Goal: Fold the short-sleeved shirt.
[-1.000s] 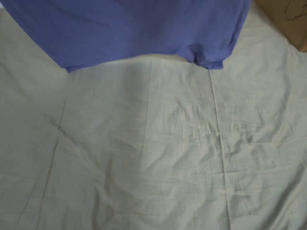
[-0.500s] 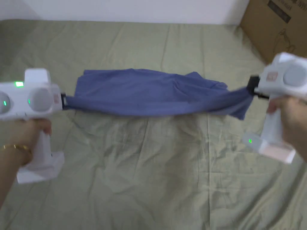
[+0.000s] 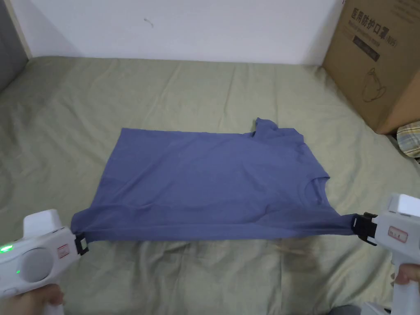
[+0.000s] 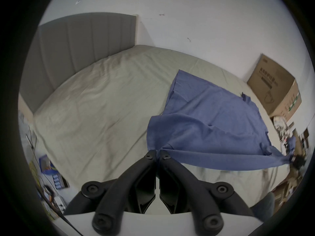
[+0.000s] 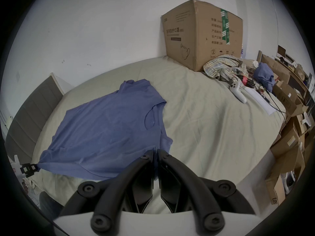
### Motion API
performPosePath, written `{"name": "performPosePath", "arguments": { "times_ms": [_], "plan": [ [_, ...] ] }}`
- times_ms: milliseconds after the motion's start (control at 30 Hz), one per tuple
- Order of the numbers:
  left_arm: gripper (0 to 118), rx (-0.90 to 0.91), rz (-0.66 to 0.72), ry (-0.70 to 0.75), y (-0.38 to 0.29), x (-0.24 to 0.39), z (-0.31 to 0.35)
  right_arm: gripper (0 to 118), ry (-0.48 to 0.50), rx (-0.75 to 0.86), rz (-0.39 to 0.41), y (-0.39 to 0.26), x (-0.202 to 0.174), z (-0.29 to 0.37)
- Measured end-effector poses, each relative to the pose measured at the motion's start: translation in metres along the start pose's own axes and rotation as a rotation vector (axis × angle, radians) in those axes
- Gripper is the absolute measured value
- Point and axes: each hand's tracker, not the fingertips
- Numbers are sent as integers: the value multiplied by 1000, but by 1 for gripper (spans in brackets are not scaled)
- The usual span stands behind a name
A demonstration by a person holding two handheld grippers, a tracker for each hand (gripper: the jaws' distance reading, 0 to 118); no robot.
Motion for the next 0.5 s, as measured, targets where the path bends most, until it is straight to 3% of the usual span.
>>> {"name": "performPosePath", "arguments": {
  "times_ms": [67,233,367,467,500],
  "plan": [
    [0,-13,20,3,-7,-5,10,3,0,3,1,-14,2,10],
    [0,-79,-37,51,-24,-1,26,3,-47,-46,141,-43,2,17],
    [0,-125,-36,83,-34,-4,20,3,-48,-89,139,-58,17,5],
    [25,-182,-41,139,-40,-4,11,4,-58,-116,128,-64,30,-9],
    [51,-182,-45,159,-40,-6,11,8,-56,-125,122,-65,27,-9]
  ]
}}
